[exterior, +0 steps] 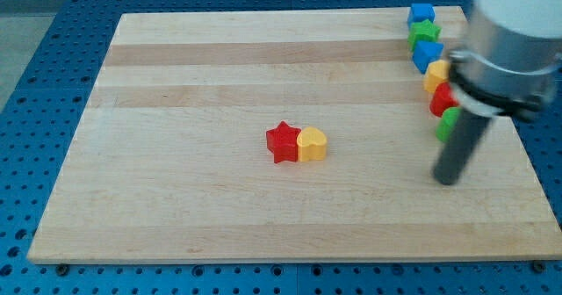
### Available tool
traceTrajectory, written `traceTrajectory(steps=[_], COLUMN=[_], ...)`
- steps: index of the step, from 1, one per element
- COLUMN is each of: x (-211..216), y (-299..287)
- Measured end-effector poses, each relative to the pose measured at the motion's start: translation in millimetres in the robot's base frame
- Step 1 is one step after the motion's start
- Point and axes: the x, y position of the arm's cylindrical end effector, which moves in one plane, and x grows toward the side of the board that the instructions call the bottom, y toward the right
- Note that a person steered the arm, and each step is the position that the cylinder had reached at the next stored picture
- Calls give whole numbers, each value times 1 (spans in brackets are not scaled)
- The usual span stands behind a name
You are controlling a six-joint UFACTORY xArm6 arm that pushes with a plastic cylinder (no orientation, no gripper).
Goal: Slide the red circle horizontally left side of the green circle
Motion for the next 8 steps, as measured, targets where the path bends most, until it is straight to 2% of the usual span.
traceTrajectory(steps=[1, 3, 4, 8], x=[-17, -98, -127, -130], y=[74, 86, 65, -45])
